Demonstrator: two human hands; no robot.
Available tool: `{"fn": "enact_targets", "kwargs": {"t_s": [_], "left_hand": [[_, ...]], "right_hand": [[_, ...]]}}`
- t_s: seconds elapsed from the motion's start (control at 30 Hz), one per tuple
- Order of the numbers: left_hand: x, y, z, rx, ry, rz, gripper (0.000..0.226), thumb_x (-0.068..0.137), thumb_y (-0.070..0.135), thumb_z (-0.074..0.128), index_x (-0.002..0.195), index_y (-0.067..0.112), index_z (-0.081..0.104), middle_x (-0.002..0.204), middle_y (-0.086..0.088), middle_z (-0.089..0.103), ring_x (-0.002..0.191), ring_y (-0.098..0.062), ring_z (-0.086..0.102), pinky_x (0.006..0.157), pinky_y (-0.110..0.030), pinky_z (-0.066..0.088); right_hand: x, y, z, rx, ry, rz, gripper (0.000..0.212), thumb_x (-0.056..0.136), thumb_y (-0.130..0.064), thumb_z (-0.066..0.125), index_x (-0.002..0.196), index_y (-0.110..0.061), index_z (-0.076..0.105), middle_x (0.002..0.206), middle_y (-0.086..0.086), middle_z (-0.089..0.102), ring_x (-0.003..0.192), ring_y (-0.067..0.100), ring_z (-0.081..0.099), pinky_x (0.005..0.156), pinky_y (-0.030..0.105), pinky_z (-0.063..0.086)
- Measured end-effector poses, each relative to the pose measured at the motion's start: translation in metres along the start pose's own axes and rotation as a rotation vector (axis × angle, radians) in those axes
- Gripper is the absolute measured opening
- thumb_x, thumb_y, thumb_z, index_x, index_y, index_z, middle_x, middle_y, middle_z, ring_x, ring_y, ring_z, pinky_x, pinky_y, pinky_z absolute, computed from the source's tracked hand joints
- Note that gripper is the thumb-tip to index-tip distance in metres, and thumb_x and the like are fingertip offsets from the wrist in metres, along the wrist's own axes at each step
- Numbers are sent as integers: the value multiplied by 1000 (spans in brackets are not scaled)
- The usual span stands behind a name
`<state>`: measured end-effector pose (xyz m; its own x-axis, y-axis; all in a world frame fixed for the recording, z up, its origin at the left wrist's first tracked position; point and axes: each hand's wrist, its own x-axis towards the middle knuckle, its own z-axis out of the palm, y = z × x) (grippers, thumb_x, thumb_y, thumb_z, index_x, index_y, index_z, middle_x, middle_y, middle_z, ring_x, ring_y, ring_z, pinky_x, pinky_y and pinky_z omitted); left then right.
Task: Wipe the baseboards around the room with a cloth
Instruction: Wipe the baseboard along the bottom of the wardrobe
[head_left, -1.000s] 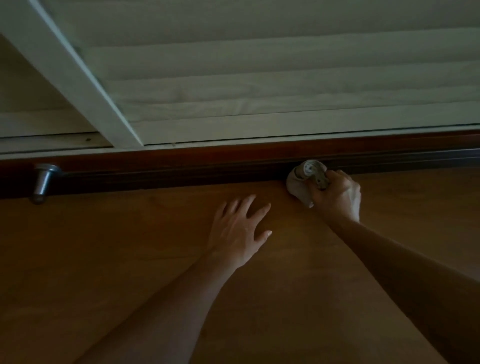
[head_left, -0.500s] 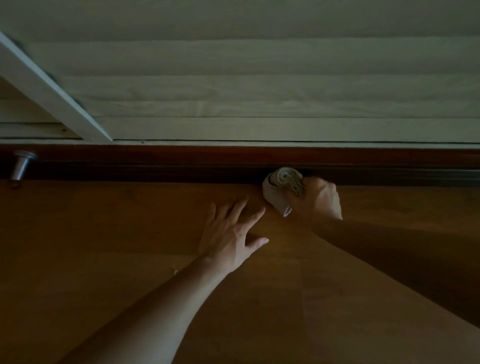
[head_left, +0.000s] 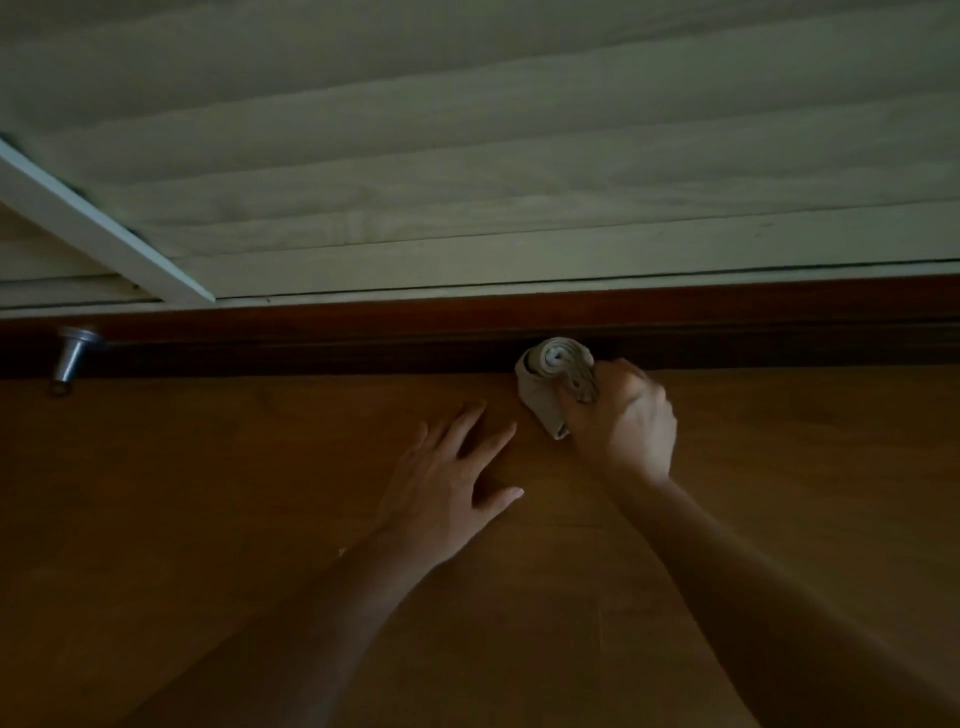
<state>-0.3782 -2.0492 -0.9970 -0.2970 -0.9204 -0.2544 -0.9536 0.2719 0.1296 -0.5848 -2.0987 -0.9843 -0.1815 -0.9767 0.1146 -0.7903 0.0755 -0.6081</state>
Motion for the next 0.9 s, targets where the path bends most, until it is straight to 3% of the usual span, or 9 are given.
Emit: {"fn": "enact_targets", "kwargs": {"t_s": [0.13,0.23,0.37,0.57,0.67,0.73,0.8,0.9], "left_hand": [[-9,3,2,-62,4,-27,75,88,80,21,156,49,13,167,10,-2,153,-20,5,123,-44,14],[-8,6,1,-54,-1,-50,73,90,80,22,156,49,14,167,9,-1,153,-19,7,123,-47,22],[-8,12,-1,-48,8,-57,71,91,77,25,156,47,20,167,7,5,152,-22,13,121,-46,26],[-5,29,0,-49,61,-100,69,93,75,28,154,42,32,164,1,23,147,-24,19,119,-52,23],[-4,32,3,-44,63,-88,71,93,75,25,154,41,33,164,1,23,149,-27,22,119,-55,24],[-3,34,3,-30,54,-85,72,92,76,23,155,42,31,165,2,20,150,-28,19,119,-56,21],[-2,37,3,-11,43,-94,74,90,78,19,155,44,29,166,4,18,151,-30,16,119,-58,21],[1,44,5,-16,38,-118,73,90,81,19,154,48,26,166,6,16,151,-32,12,117,-62,21]], "right_hand": [[-2,12,-2,-15,79,45,32,84,-41,73,77,-10,64,79,3,63,58,19,56,46,19,28],[-2,1,5,23,63,-6,38,82,-47,67,81,-9,65,82,2,61,60,14,50,49,22,32],[0,11,0,54,83,57,32,80,-44,72,82,-12,65,82,-1,61,64,19,59,48,24,38],[-3,-11,3,210,63,-16,64,77,-70,41,77,-11,64,79,-3,58,58,12,51,45,23,37],[-1,11,-3,159,96,41,40,83,-50,63,84,-10,68,85,-1,62,64,14,58,50,23,42],[-3,22,-6,110,145,135,27,82,-35,73,85,-9,67,86,0,61,66,14,57,50,16,34],[-6,18,-7,143,171,156,35,81,-42,68,87,-7,66,87,0,59,66,12,53,51,17,33],[-7,13,-6,179,152,109,37,86,-43,64,90,-6,67,90,1,59,68,10,51,57,32,49]]}}
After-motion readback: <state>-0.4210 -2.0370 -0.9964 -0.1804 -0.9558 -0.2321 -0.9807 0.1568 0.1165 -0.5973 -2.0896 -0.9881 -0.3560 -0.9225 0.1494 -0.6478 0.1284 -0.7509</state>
